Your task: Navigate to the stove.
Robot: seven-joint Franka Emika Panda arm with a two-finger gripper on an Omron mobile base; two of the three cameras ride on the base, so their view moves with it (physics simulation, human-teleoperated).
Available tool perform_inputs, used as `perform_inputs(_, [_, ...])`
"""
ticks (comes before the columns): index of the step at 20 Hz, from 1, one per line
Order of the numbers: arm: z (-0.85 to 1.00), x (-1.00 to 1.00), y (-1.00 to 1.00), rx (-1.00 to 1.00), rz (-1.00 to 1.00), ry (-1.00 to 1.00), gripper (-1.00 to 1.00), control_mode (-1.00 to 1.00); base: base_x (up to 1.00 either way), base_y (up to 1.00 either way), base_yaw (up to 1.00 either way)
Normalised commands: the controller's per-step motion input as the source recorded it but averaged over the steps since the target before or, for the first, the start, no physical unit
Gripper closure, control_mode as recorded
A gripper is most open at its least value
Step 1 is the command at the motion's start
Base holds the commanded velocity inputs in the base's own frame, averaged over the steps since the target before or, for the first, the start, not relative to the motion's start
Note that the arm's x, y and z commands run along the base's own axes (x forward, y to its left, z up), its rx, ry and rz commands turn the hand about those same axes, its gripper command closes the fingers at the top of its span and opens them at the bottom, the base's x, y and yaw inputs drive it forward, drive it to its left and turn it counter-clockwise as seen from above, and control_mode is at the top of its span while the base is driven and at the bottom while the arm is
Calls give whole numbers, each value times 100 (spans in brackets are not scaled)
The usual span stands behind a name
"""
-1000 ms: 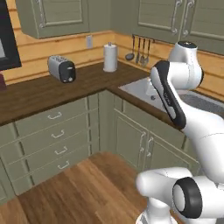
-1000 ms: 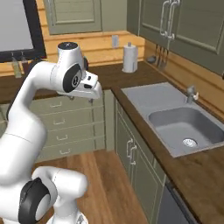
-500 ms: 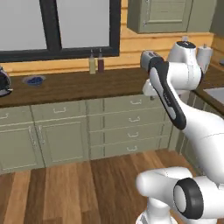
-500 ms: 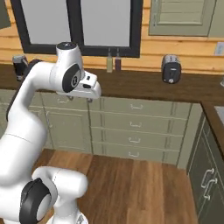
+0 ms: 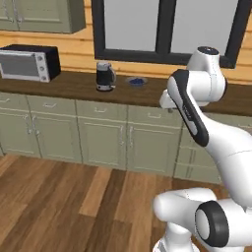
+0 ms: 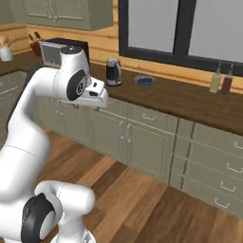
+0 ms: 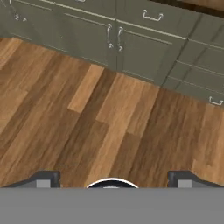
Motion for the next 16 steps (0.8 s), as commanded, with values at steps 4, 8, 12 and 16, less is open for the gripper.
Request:
perform_inputs(4, [0,0,0,0,0,0,-100,100,44,49,67])
perform_inputs(8, [0,0,0,0,0,0,-100,100,43,47,67])
perform_inputs(12, [0,0,0,0,0,0,-100,100,57,48,64])
perform_inputs(16, [0,0,0,0,0,0,-100,100,100,12,52])
